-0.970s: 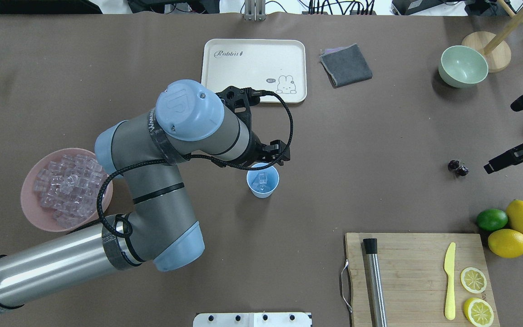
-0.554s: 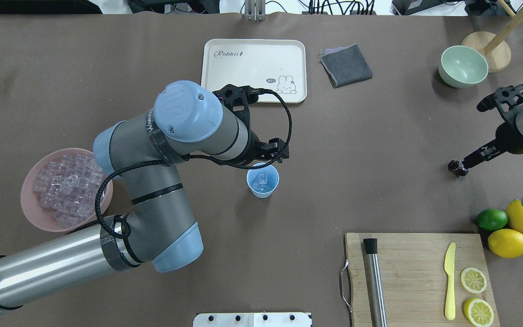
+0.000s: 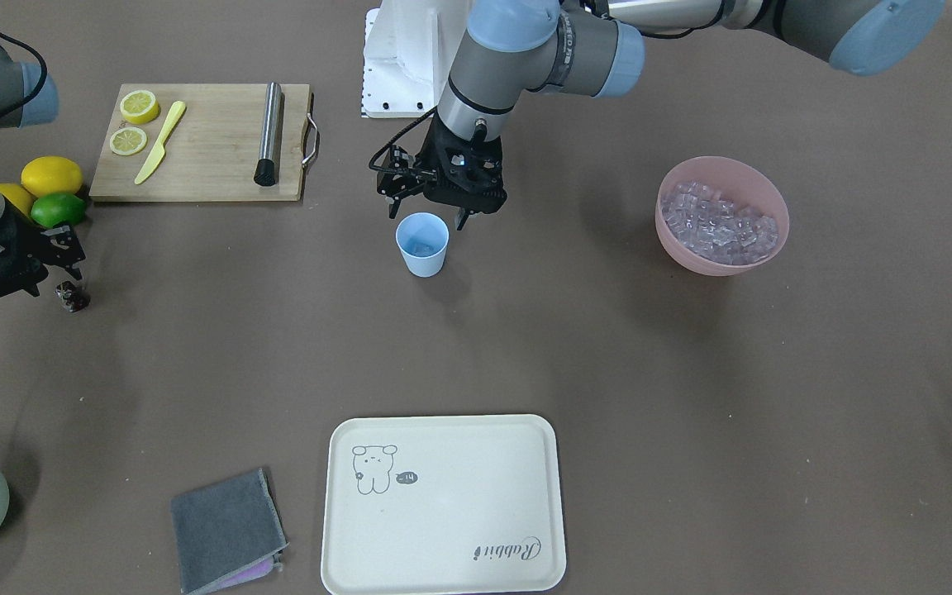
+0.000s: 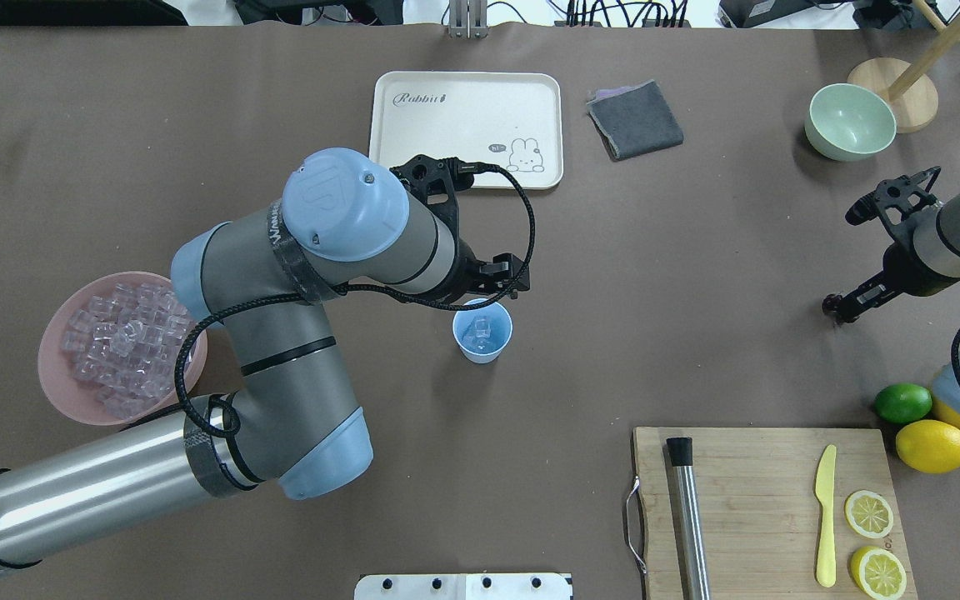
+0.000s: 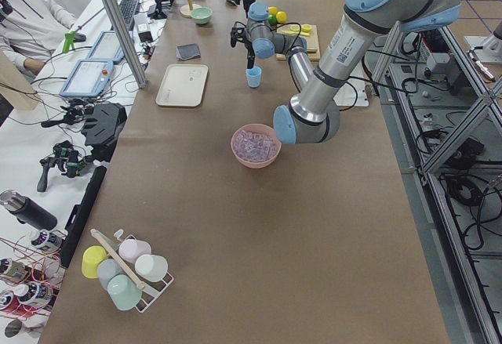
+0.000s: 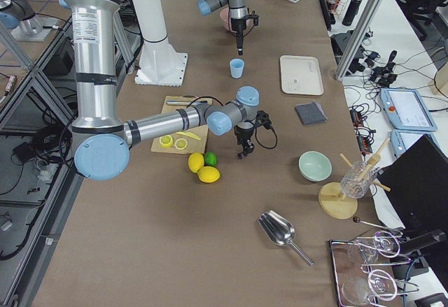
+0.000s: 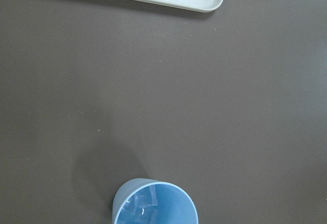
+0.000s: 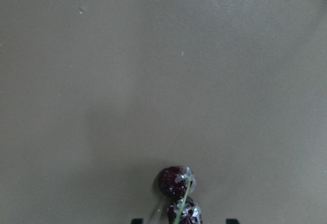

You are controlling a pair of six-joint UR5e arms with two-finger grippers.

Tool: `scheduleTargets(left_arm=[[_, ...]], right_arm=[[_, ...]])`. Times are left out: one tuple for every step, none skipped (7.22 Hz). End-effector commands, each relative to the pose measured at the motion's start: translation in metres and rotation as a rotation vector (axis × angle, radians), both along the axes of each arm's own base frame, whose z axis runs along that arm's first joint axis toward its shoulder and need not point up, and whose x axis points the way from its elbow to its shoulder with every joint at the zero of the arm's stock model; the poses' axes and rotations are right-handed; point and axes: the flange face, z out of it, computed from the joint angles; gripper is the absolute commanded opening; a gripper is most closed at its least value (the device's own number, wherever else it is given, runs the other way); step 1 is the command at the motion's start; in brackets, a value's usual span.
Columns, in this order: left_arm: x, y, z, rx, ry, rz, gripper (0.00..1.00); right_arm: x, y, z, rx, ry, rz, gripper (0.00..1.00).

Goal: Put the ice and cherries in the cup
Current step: 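Hold the ice over the cup while the right gripper grasps the cherries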

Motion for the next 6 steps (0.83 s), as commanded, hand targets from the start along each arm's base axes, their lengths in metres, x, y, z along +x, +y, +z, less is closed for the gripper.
scheduleTargets(left_arm=[[0.001, 0.001, 0.000, -0.001, 0.000, 0.001, 0.97], [0.001, 0.001, 0.000, -0.002, -0.001, 0.001, 0.97], [0.001, 0.001, 0.001, -0.002, -0.001, 0.001, 0.97], [0.002, 0.001, 0.002, -0.003, -0.003, 0.002, 0.97], [0.002, 0.001, 0.007, -0.006, -0.009, 0.002, 0.97], [0.003, 0.002, 0.008, -0.007, -0.011, 0.004, 0.97]], right_arm=[[-0.002, 0.000, 0.015, 0.017, -0.009, 0.000, 0.29], [-0.003, -0.001, 0.012, 0.023, -0.015, 0.003, 0.00], [-0.003, -0.001, 0.007, 0.030, -0.023, 0.000, 0.00], [-0.004, -0.002, 0.004, 0.035, -0.028, -0.002, 0.00], [-0.003, -0.001, -0.004, 0.045, -0.039, -0.004, 0.00], [-0.001, -0.001, -0.013, 0.056, -0.051, -0.001, 0.00]])
